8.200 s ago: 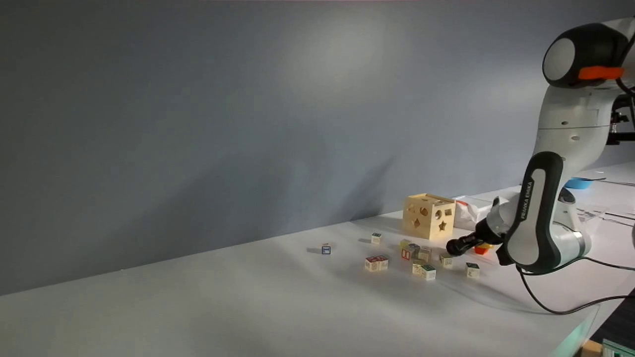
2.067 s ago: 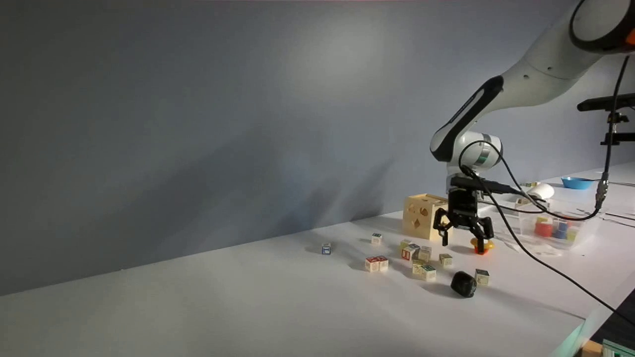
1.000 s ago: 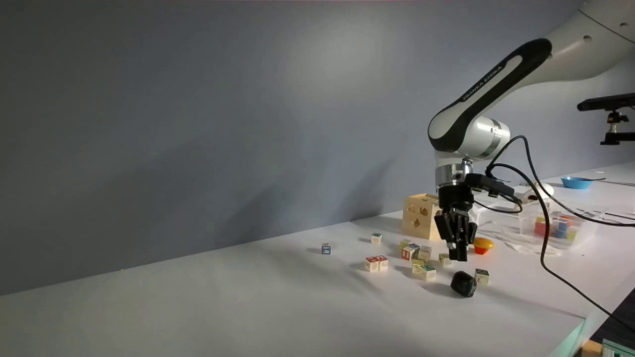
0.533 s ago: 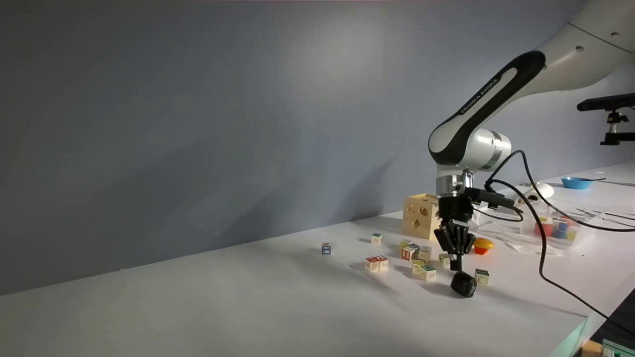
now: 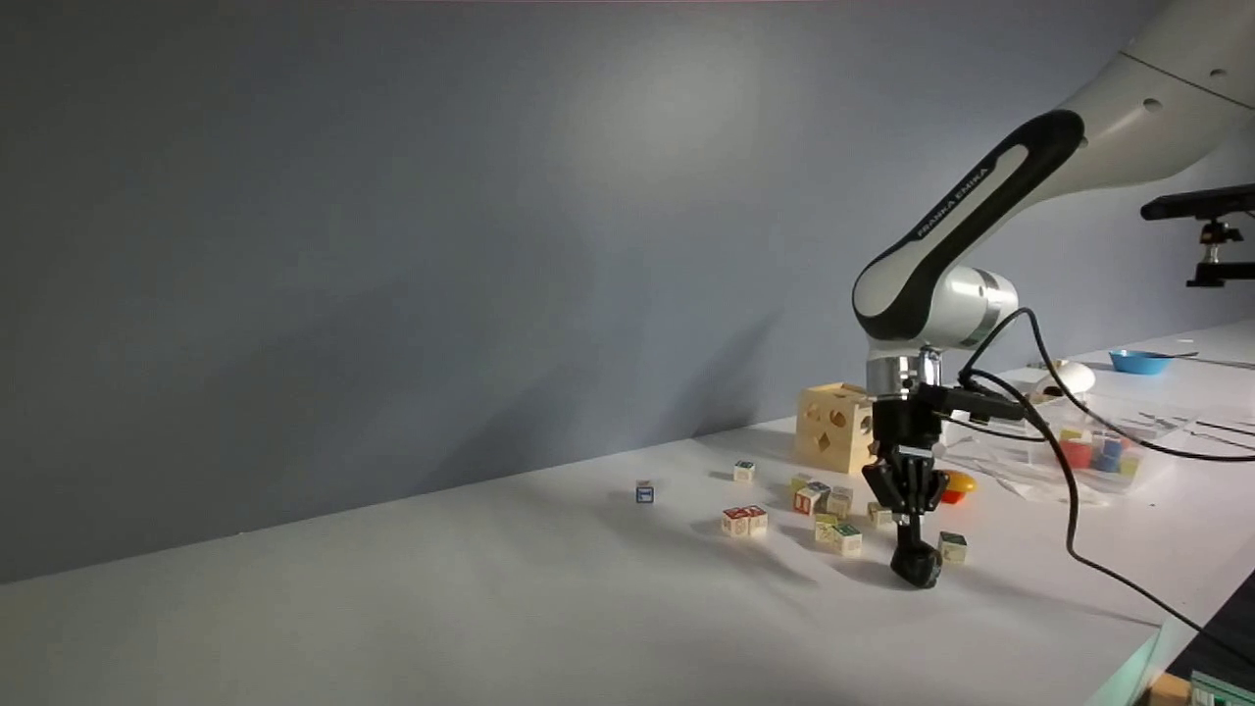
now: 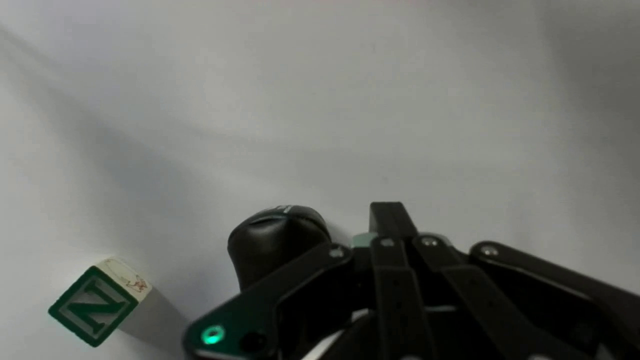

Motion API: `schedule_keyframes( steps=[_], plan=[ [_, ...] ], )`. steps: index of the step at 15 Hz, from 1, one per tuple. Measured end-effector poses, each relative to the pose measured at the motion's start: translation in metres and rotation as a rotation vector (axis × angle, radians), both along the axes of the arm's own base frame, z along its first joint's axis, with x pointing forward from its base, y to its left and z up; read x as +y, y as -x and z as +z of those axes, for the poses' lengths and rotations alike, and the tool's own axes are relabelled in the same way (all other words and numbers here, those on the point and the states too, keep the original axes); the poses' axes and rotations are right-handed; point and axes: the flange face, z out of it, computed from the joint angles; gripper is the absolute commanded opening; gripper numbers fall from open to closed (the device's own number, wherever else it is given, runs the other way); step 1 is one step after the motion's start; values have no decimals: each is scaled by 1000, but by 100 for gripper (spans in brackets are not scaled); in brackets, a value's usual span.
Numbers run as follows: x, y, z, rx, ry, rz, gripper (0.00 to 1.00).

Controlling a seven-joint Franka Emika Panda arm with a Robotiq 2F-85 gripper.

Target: Move the black object to the left.

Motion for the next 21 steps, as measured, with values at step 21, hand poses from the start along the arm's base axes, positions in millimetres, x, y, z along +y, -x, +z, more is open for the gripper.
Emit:
schedule_keyframes(
  steps=[21],
  plan=[
    [-26, 11, -12, -5, 224, -64, 0]
  ],
)
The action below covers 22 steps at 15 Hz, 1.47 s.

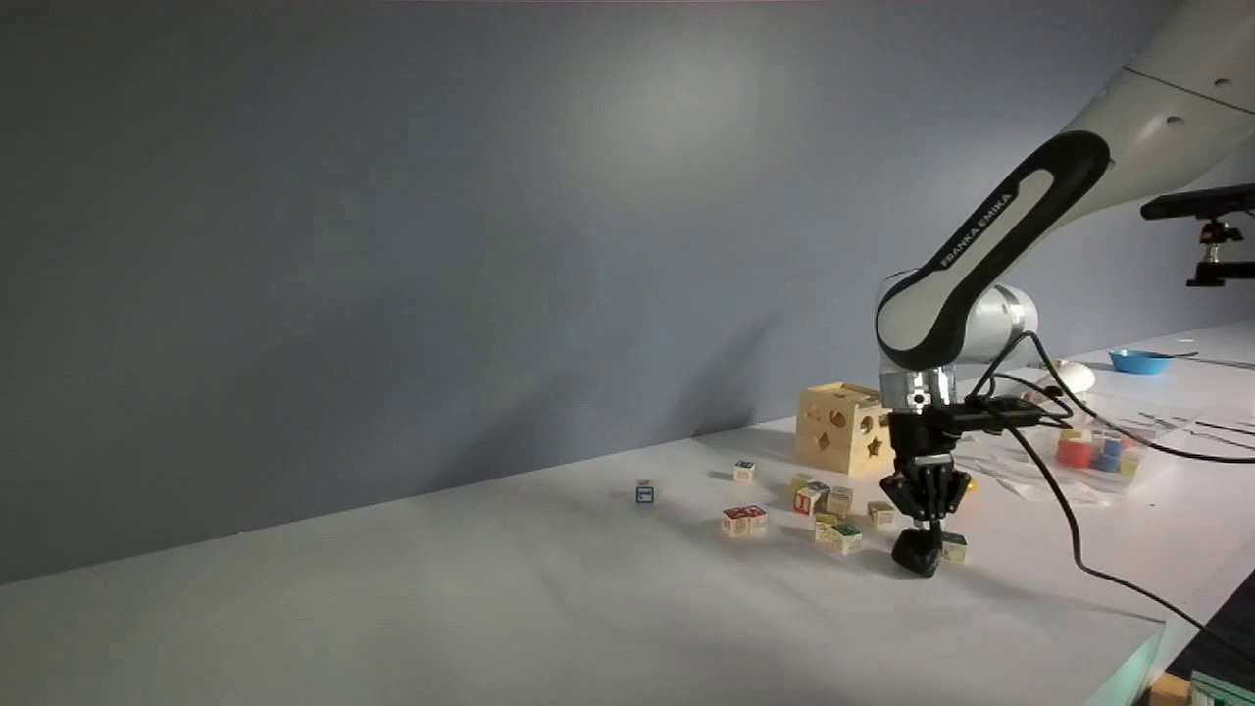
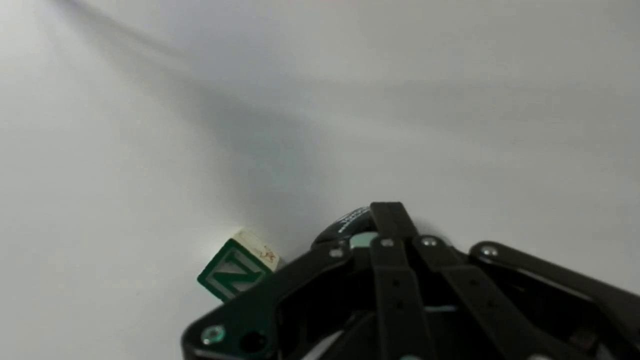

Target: Move the black object to the left.

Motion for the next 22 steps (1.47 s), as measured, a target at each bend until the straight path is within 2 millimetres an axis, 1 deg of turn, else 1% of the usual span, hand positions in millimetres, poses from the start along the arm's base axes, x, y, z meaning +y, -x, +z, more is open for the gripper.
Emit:
schedule_keyframes(
  steps=[7, 10, 13, 17, 20, 22],
  plan=[
    [-21, 3, 12, -32, 79, -67, 0],
    [-30, 6, 14, -38, 95, -96, 0],
    [-34, 8, 16, -44, 99, -112, 0],
    [-27, 7, 28, -74, 106, -100, 0],
    [-15, 7, 36, -98, 109, -75, 0],
    [-5, 6, 39, -104, 111, -50, 0]
  ],
)
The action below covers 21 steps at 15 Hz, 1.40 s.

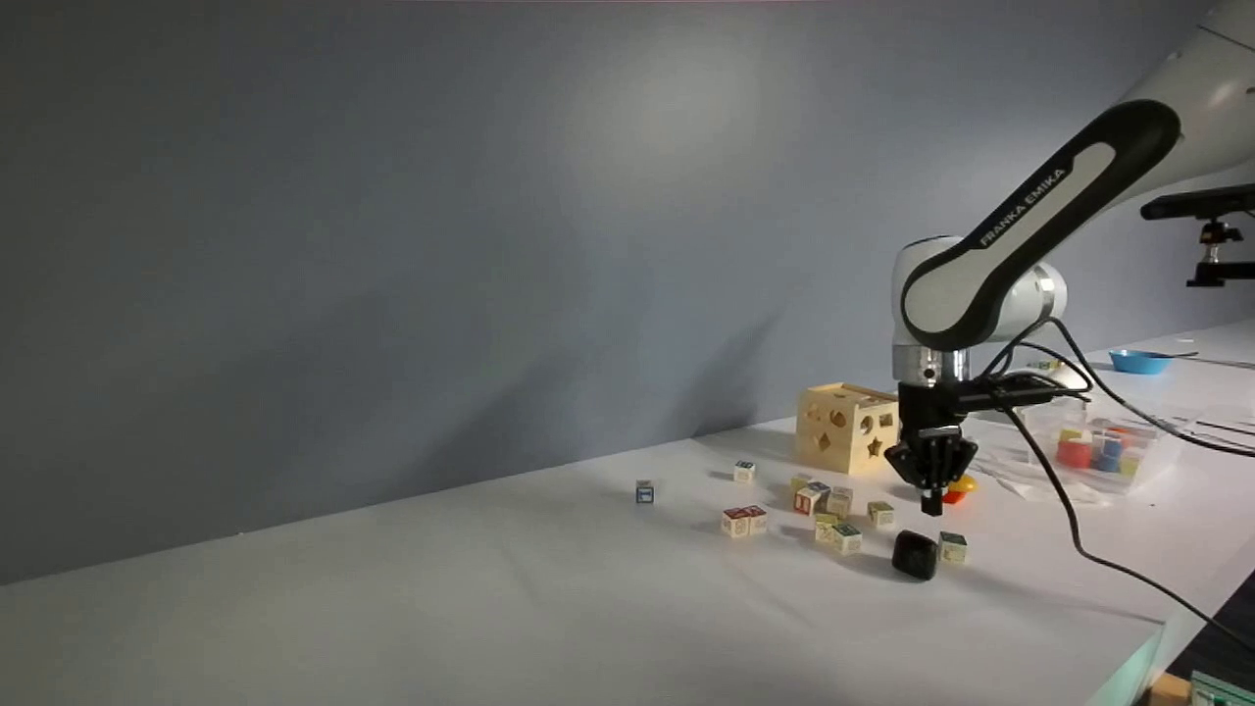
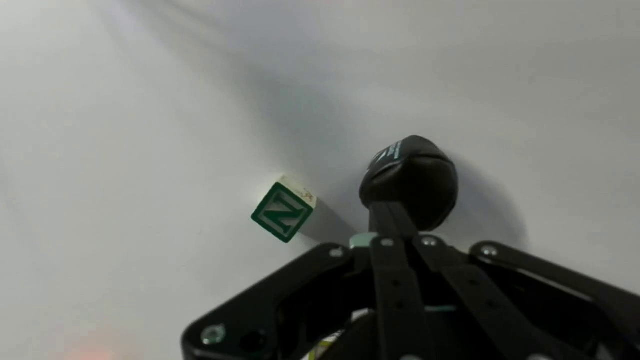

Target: Move the black object to the left.

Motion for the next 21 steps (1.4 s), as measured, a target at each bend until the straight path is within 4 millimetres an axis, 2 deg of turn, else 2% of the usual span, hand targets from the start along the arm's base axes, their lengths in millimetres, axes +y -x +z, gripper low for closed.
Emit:
schedule_keyframes(
  steps=[3, 6, 12, 21],
  plan=[
    [13, -2, 1, -2, 4, 32, 0],
    [18, -1, -1, 3, 2, 42, 0],
    [23, 9, -18, 8, -6, 43, 0],
    [20, 0, -38, -14, 3, 45, 0]
  ],
)
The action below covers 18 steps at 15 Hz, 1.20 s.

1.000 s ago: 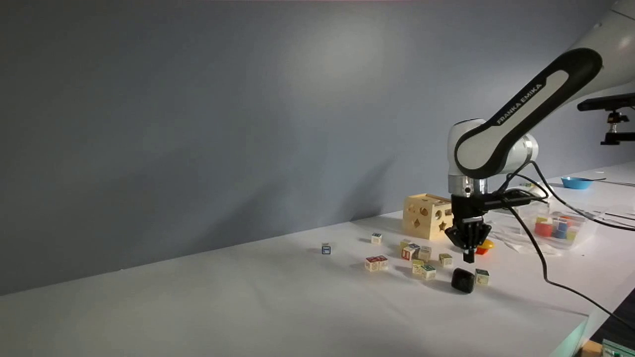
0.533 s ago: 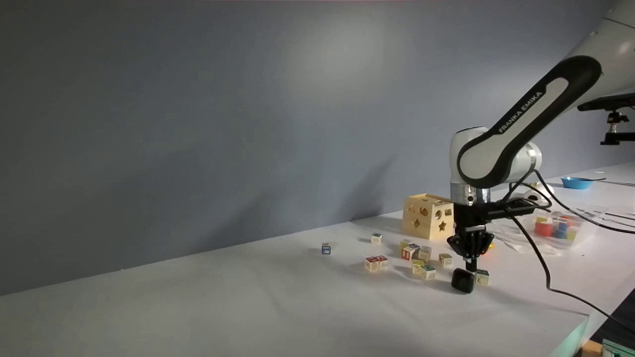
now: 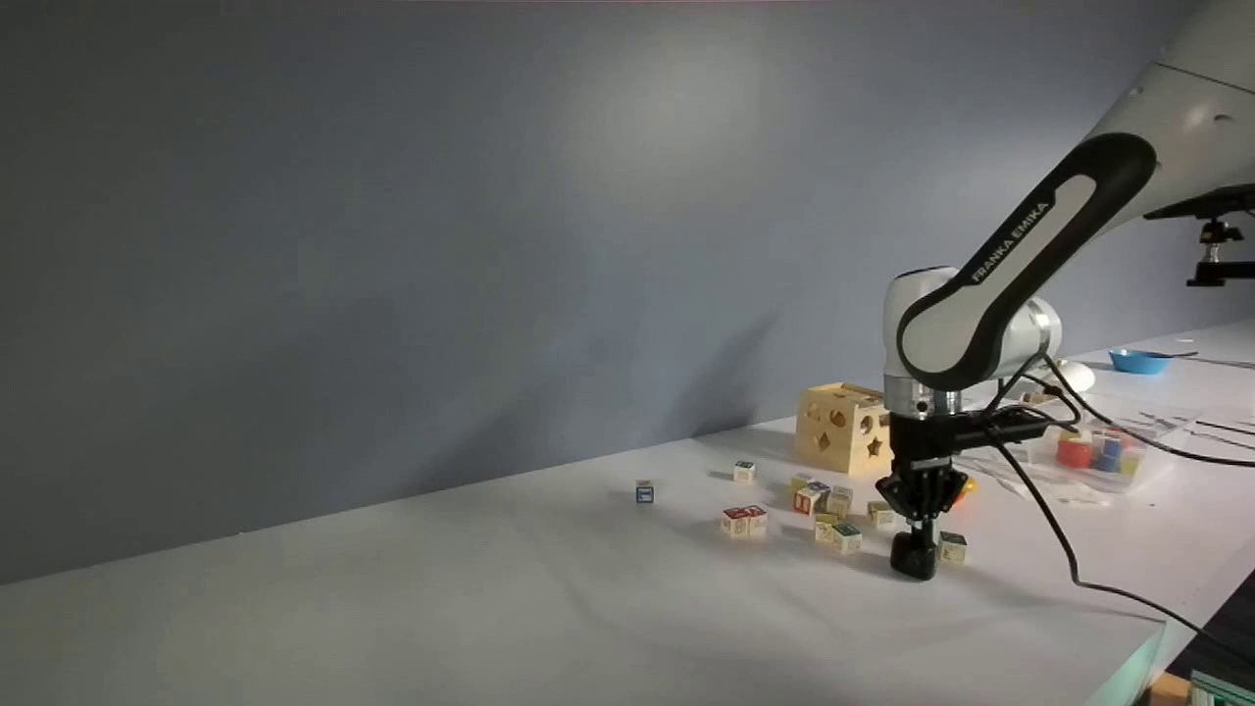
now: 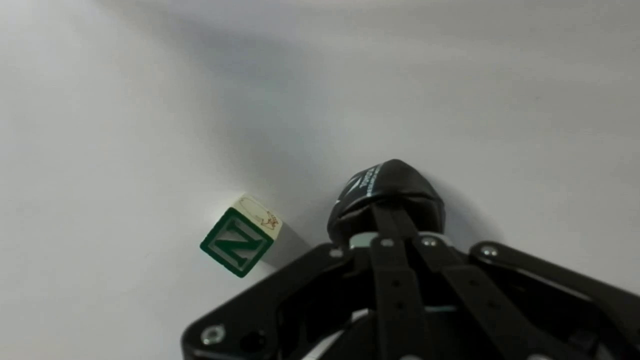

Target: Move the black object to the left.

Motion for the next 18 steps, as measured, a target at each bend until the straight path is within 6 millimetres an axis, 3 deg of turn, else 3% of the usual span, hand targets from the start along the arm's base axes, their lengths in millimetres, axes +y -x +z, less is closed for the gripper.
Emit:
schedule_keyframes(
  steps=[5, 9, 10, 12, 18],
  plan=[
    [1, -2, 8, -21, 3, 3, 0],
    [6, 2, 43, -47, -25, -17, 0],
    [7, 6, 53, -46, -28, -17, 26],
    [12, 15, 74, -38, -33, -12, 32],
    [38, 34, 143, -34, -9, 69, 74]
  ],
)
